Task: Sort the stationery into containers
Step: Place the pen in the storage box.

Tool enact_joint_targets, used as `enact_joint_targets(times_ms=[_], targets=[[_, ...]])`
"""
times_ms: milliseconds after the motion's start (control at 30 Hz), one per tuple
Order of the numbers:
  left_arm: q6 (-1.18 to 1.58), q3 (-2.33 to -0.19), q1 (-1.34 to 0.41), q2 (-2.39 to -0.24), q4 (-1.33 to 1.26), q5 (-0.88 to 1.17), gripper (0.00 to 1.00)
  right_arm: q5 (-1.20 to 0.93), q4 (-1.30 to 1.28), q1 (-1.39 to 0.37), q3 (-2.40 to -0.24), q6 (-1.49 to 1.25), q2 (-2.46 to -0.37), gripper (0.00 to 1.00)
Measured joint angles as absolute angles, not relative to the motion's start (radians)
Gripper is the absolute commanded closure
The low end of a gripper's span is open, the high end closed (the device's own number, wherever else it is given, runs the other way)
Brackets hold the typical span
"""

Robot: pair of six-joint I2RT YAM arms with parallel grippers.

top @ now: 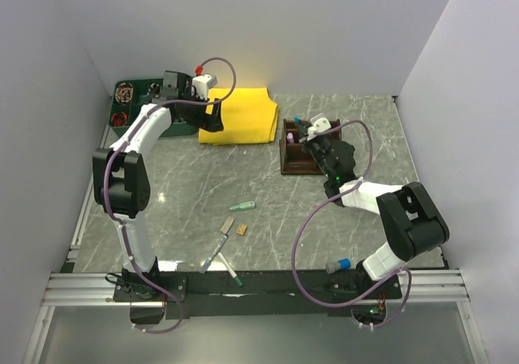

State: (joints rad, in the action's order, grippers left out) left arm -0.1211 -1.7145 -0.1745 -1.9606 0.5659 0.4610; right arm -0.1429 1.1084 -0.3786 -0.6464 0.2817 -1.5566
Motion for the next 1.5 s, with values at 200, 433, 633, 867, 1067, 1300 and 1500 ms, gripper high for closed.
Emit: enact_joint_targets(times_ms=[200,433,633,867,1067,1300,1500], targets=[[-0.125,-1.723,-0.174,-1.961,0.565,0.448,0.05,-0.148,1.127,-0.379,-0.646,0.282,-1.574,1.0],[-0.127,-1.723,-0.167,-1.961,0.564,0.447,0.05,-0.201,1.076,-0.386,-0.641,0.282,-1.575,1.0],[-0.127,-1.723,-0.162,-1.961,0.562,0.447,0.05,-0.242,1.061,-0.397,-0.635,0.316,-1.576,1.0],[-0.127,-1.722,-0.162,-1.961,0.561,0.447,0.05,-0.299,1.052,-0.397,-0.635,0.422,-1.617,1.0],[-0.13,-1.72,-0.162,-1.961,0.56,0.442,0.05,-0.363,0.964,-0.396,-0.64,0.498,-1.62,1.0],[-0.13,-1.705,-0.162,-1.961,0.556,0.439,0.05,-0.386,0.9,-0.383,-0.656,0.548,-1.62,1.0],[-0.13,-1.705,-0.162,-1.961,0.553,0.44,0.05,-0.382,0.878,-0.37,-0.663,0.577,-1.62,0.85]])
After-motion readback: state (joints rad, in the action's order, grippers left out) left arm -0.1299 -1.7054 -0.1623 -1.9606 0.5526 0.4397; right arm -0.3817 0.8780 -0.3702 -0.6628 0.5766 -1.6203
